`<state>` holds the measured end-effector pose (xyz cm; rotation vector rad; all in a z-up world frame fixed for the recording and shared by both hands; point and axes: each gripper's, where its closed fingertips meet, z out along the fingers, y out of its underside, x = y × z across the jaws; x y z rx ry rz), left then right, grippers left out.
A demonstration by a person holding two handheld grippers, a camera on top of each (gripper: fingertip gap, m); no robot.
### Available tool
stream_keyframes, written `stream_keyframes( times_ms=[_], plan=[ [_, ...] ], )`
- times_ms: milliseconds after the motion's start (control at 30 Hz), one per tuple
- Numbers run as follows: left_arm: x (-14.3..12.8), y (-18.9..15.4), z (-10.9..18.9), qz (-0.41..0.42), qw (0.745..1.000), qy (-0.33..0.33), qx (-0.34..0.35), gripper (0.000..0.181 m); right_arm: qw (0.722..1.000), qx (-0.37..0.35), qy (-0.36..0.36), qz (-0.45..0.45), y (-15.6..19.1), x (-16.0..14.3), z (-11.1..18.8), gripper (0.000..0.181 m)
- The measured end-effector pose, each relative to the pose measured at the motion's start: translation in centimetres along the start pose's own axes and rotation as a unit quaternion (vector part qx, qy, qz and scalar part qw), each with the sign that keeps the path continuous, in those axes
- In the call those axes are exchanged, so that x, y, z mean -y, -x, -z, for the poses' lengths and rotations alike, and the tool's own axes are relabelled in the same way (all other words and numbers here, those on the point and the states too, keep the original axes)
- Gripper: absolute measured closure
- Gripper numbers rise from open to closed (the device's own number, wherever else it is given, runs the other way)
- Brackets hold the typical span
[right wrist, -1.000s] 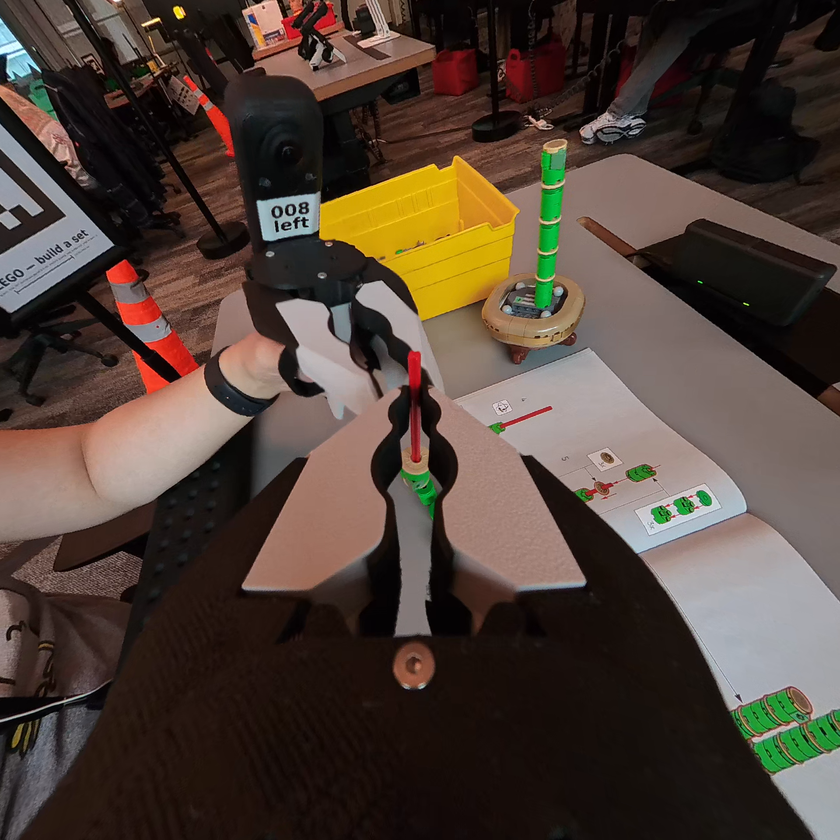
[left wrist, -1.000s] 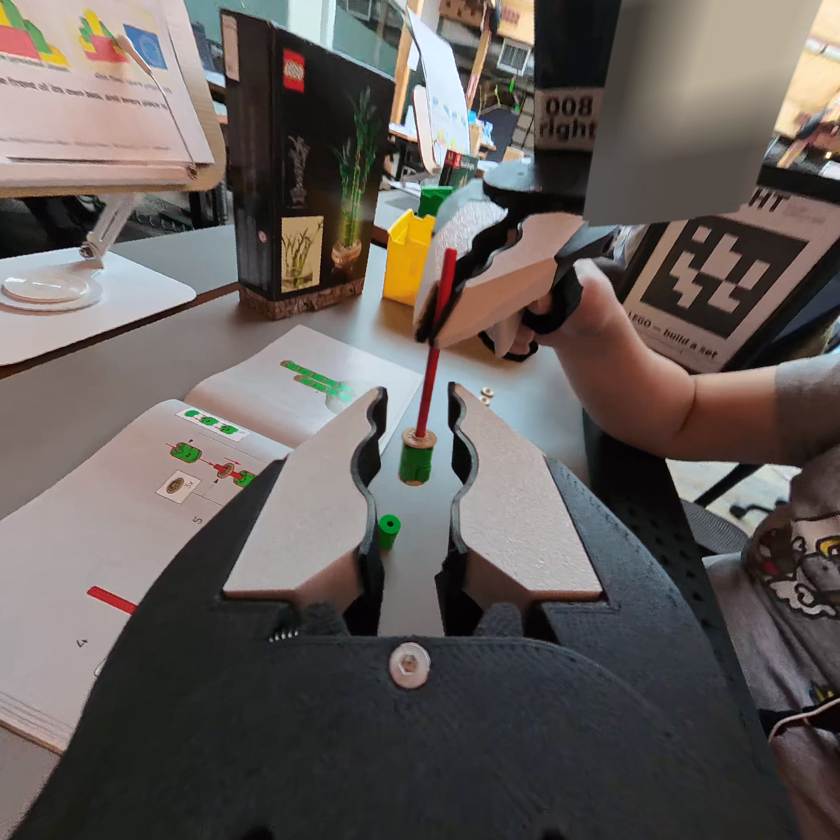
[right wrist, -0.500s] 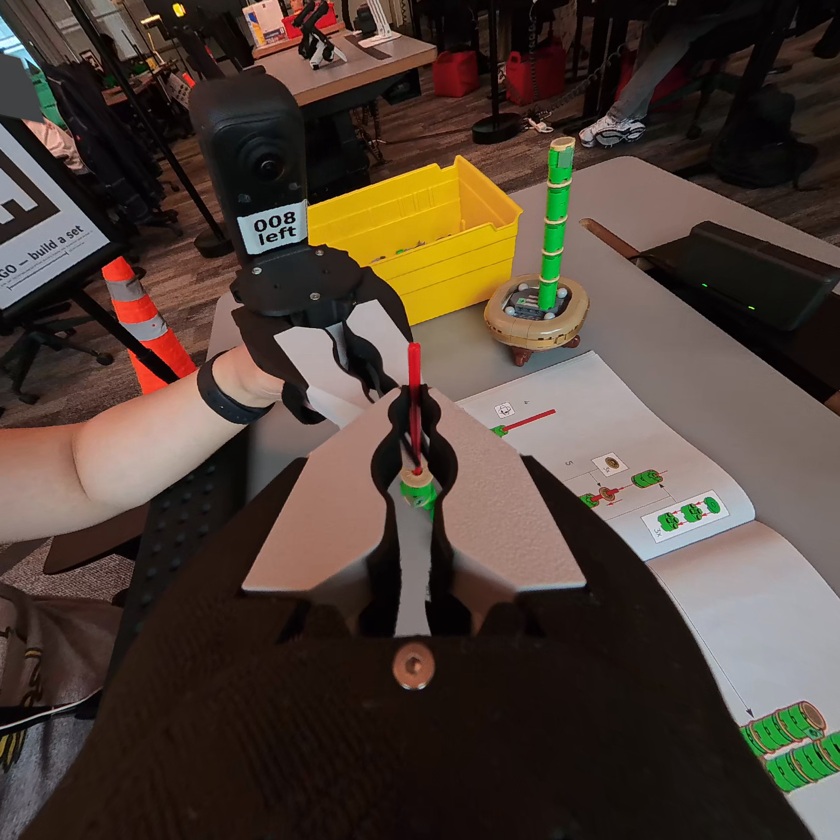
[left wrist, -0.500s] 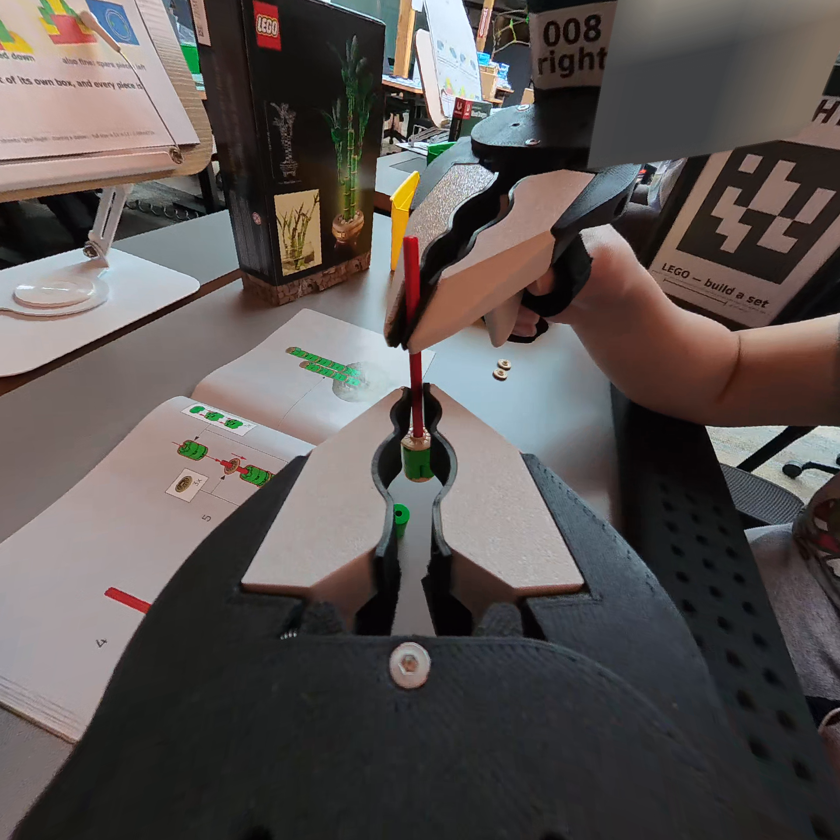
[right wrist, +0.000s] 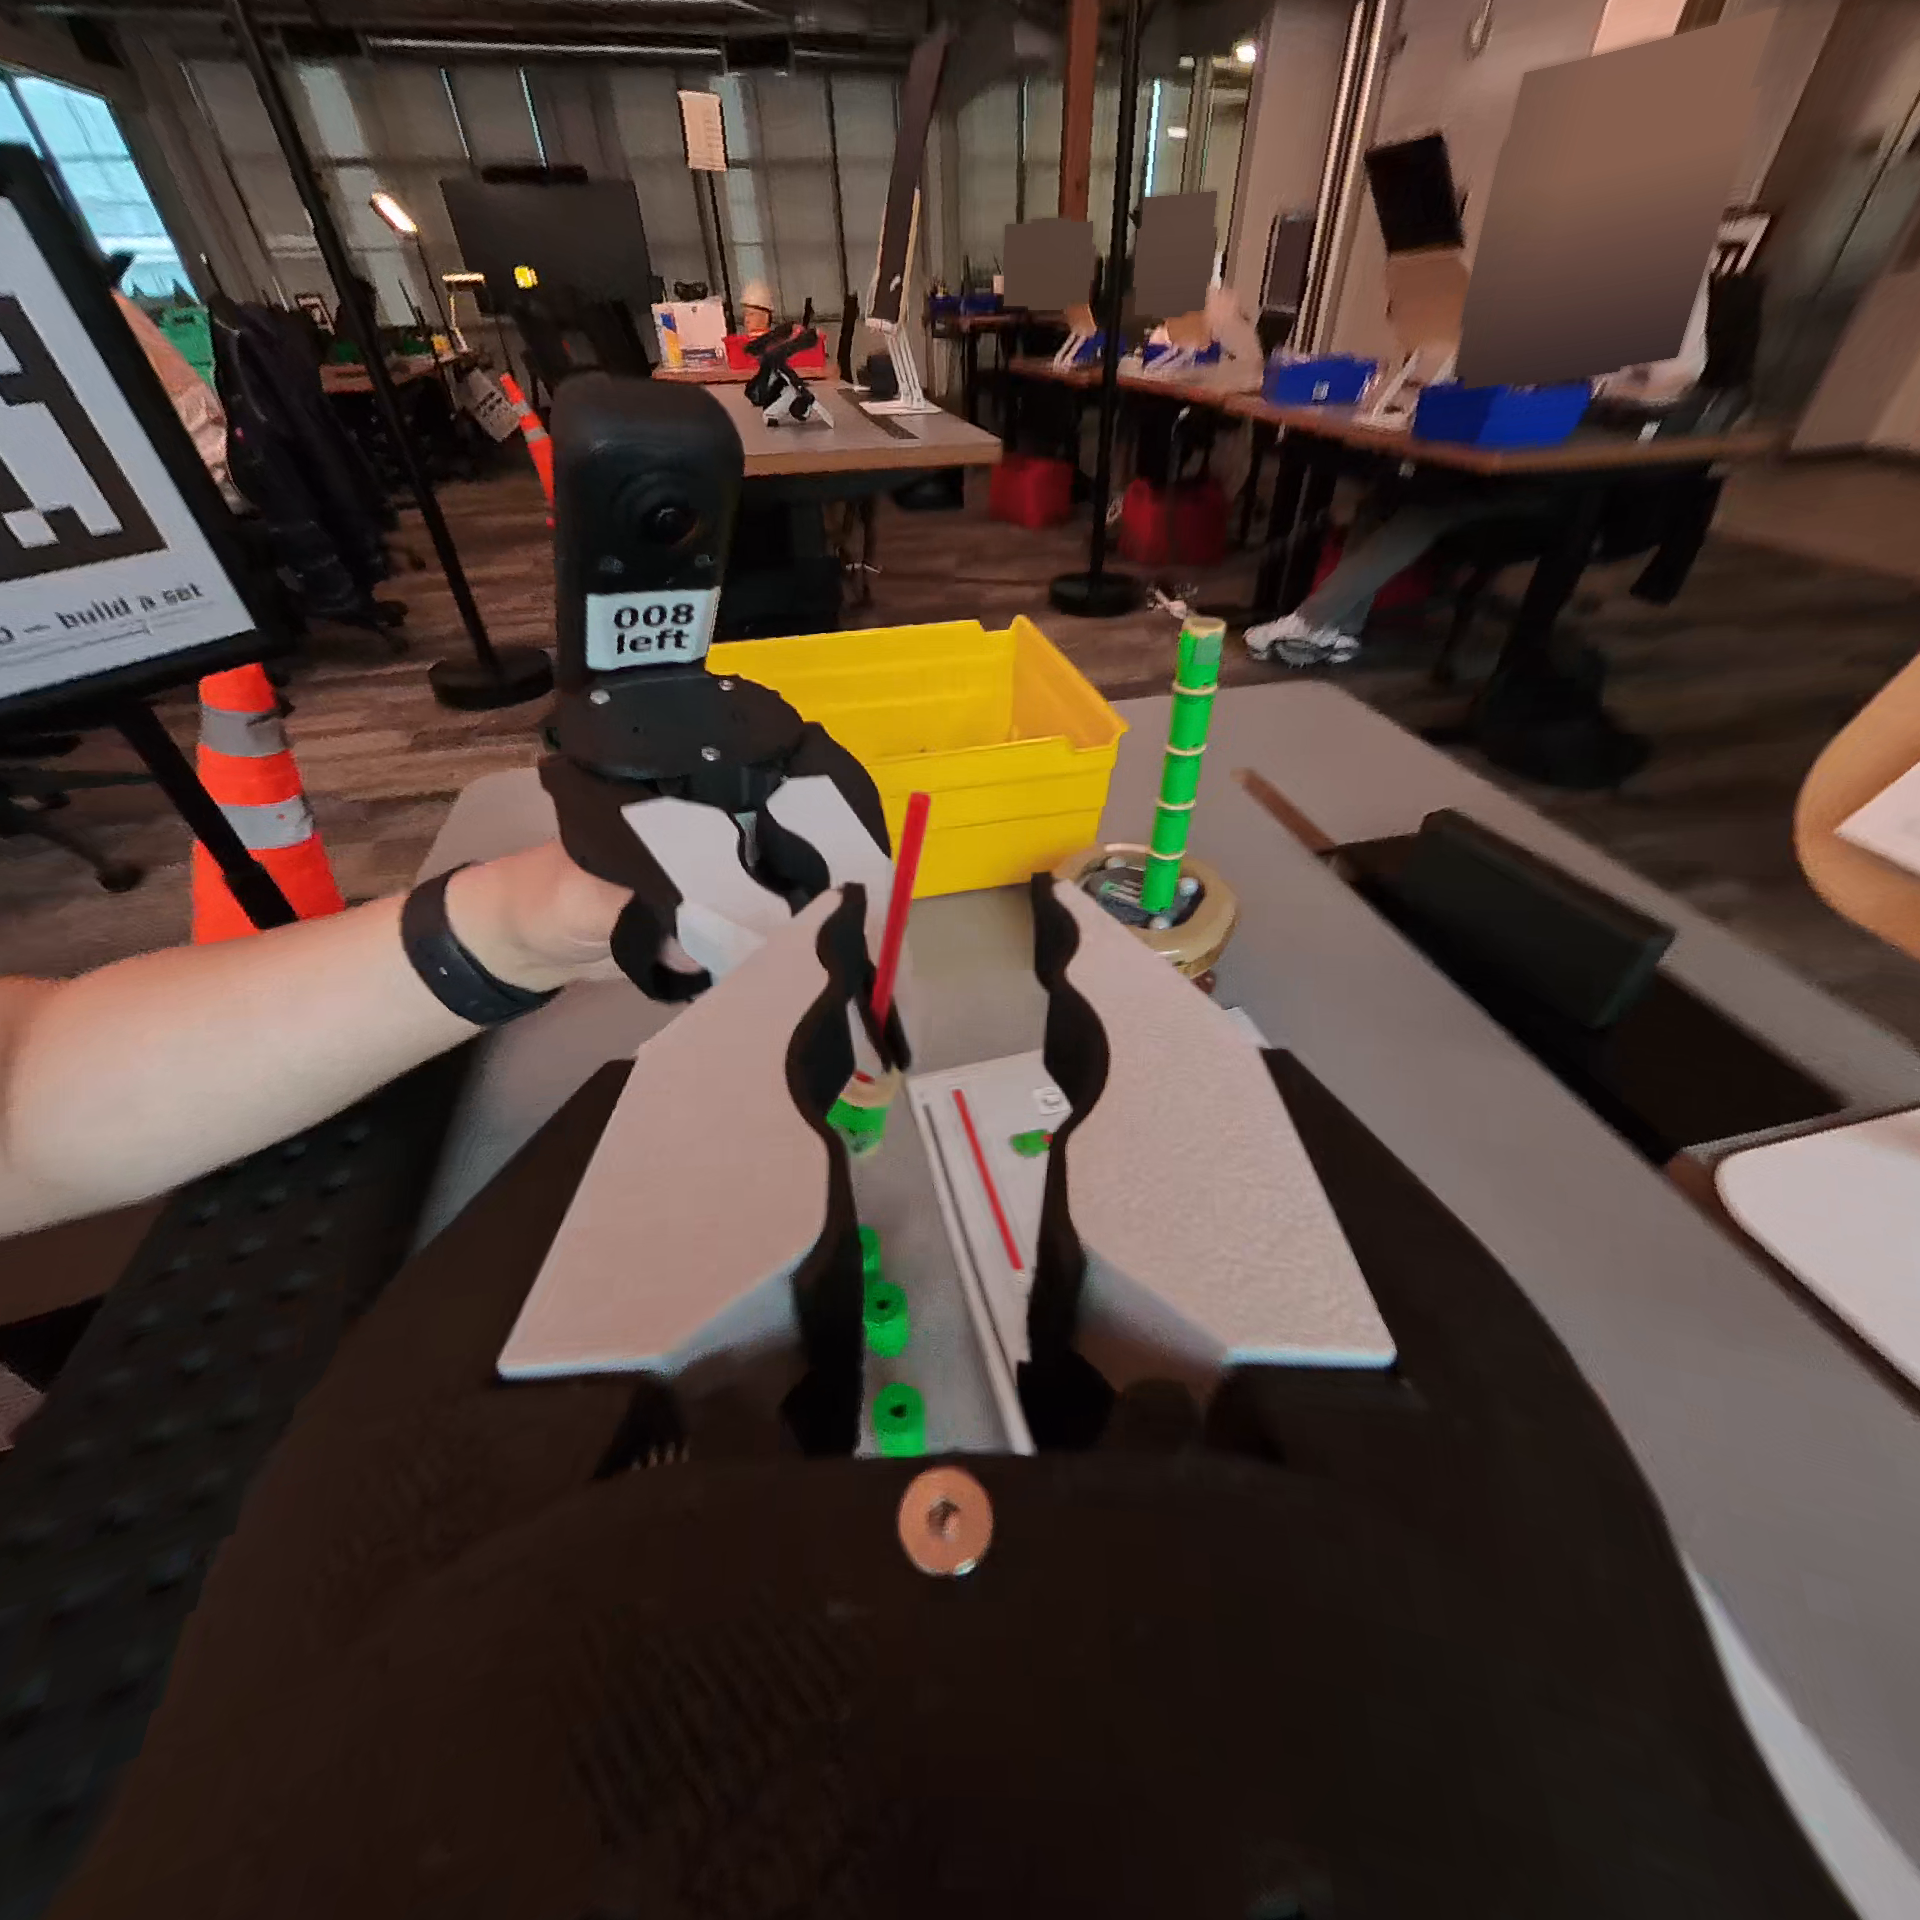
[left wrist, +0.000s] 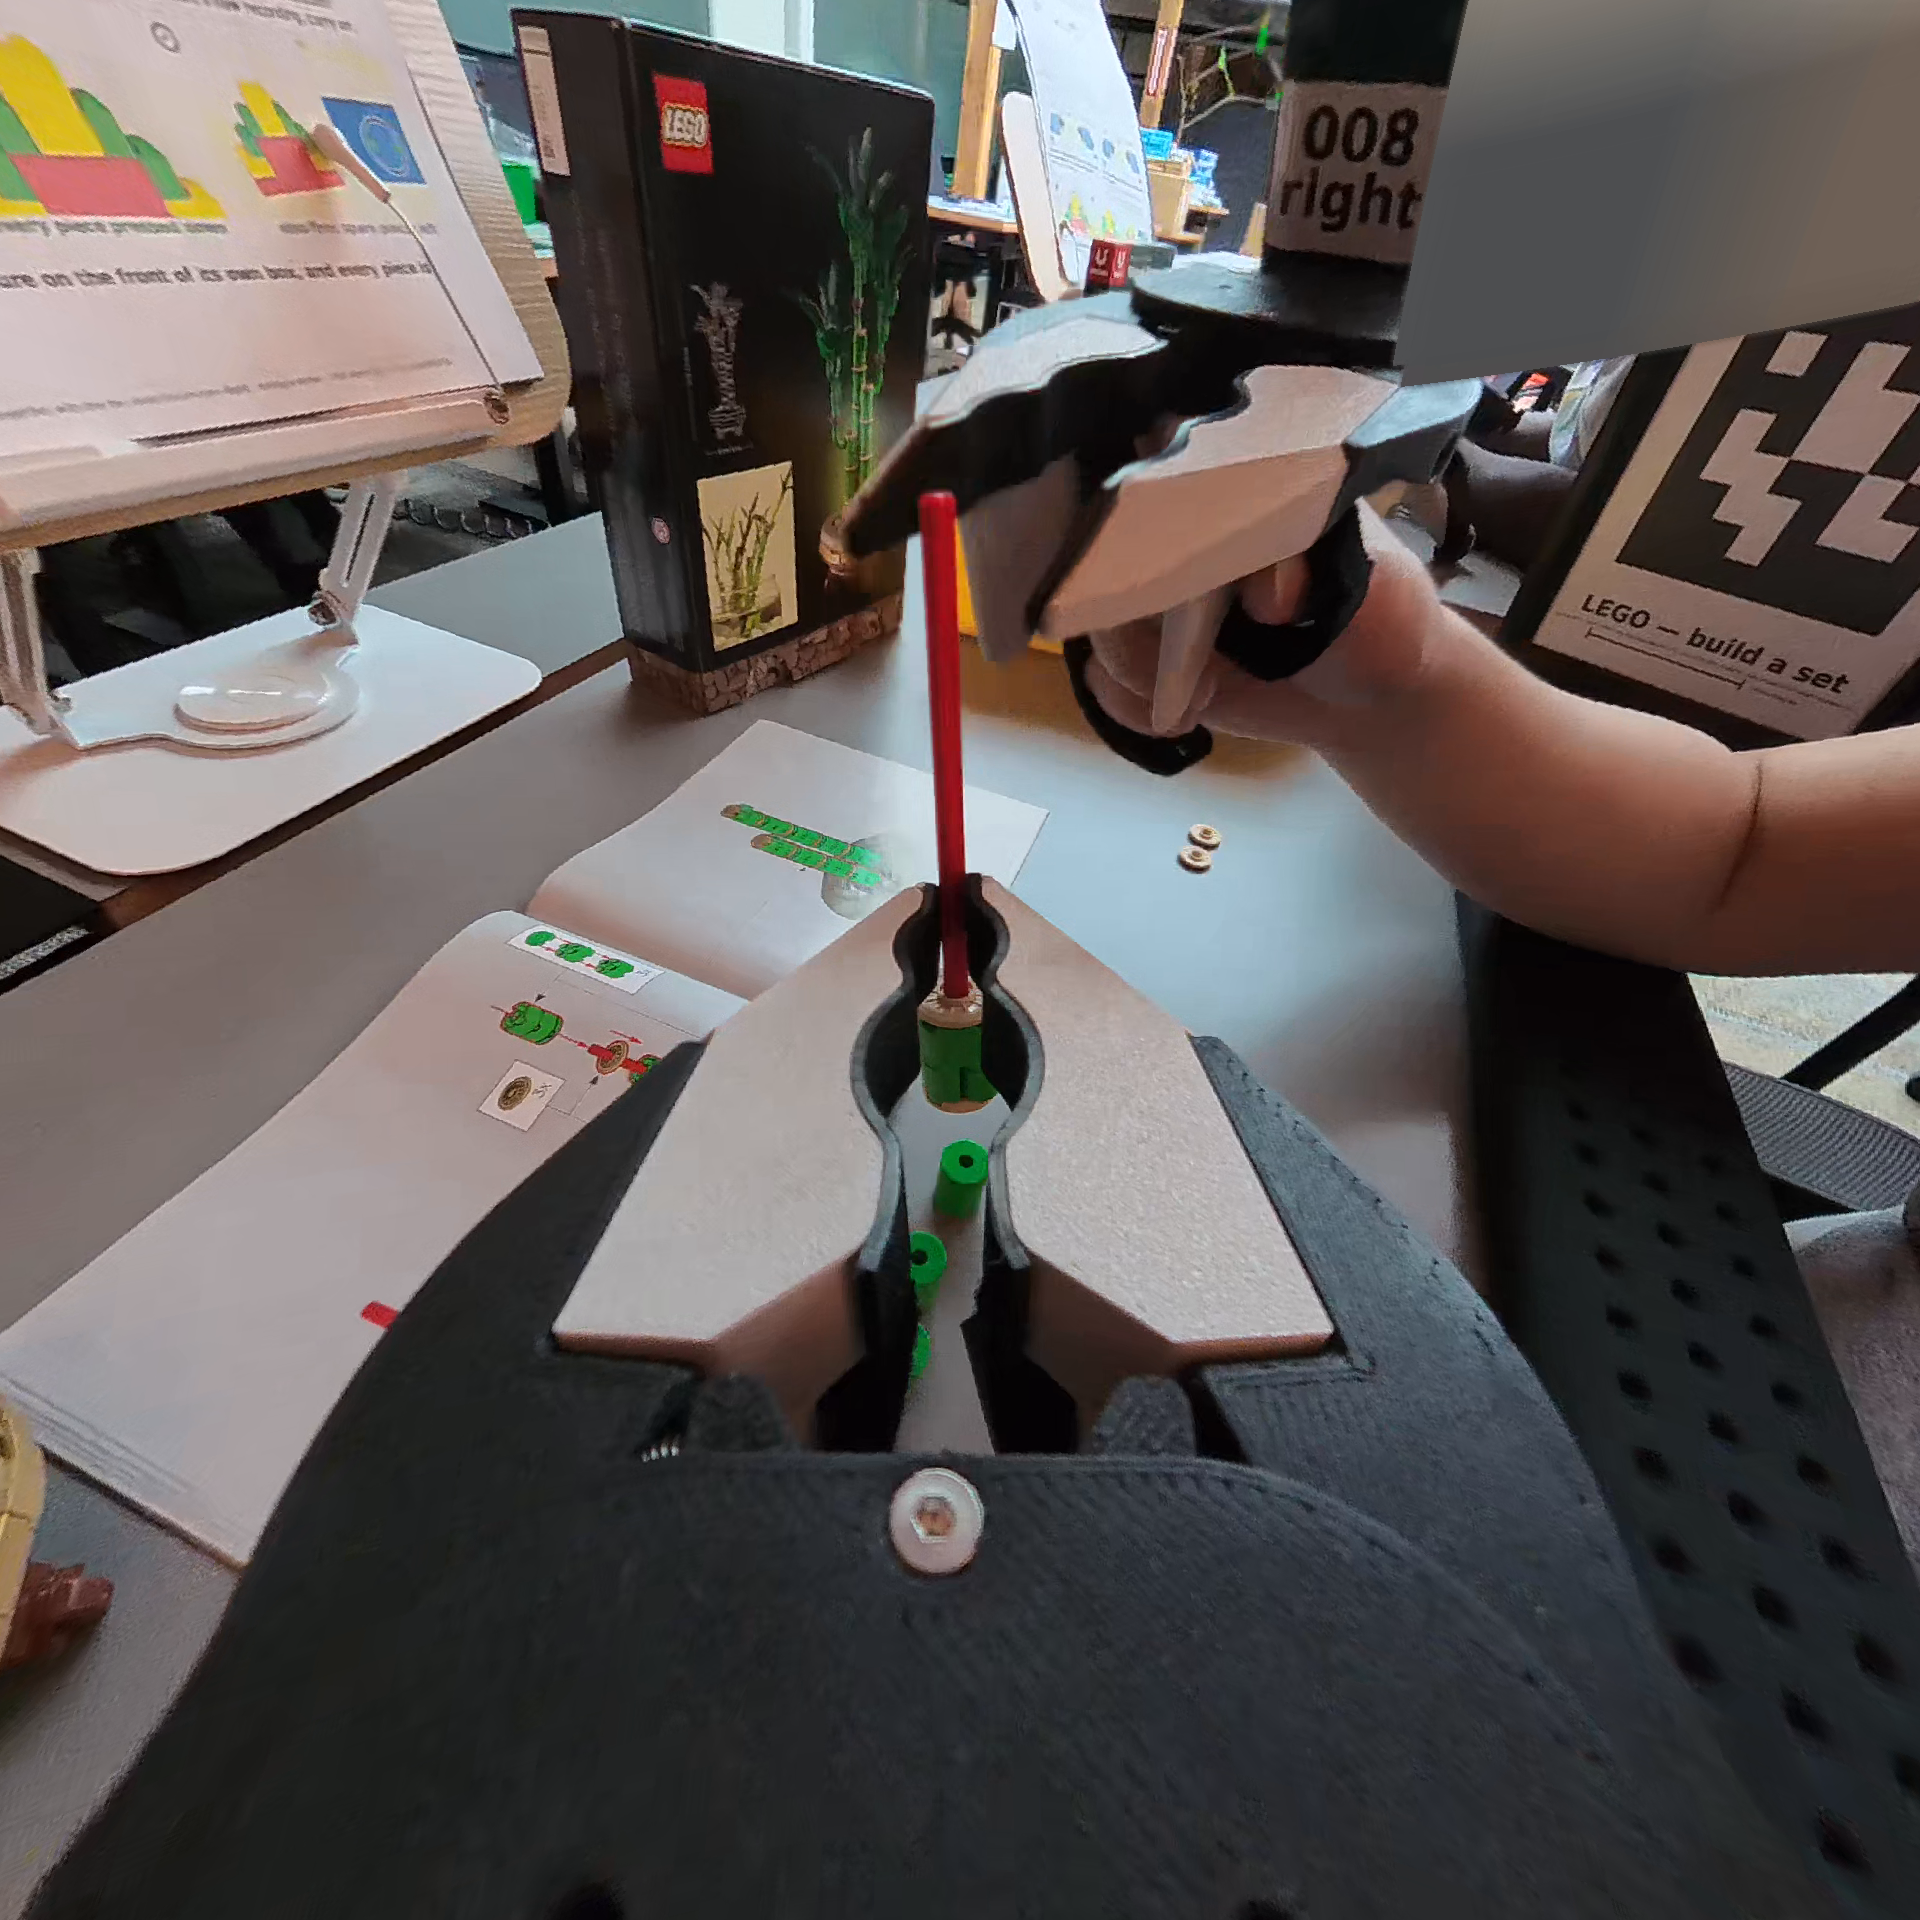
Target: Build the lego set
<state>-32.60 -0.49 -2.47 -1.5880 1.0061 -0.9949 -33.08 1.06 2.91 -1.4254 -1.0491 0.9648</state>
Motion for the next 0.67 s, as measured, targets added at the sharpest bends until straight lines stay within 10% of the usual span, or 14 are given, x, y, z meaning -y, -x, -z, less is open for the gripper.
stream_keyframes(
  times_ms=[333, 667],
  plan=[
    [0.6, 0.9, 1.1, 0.026, 0.999, -0.031, -0.003, 0.18, 0.943, 0.181, 0.262, 0.094, 2.8, -15.0, 2.1, 0.141],
    [0.6, 0.7, 1.2, 0.022, 0.999, -0.026, -0.004, 0.179, 0.932, 0.163, 0.314, 0.083, 2.1, -18.8, 0.8, 0.15]
  ],
)
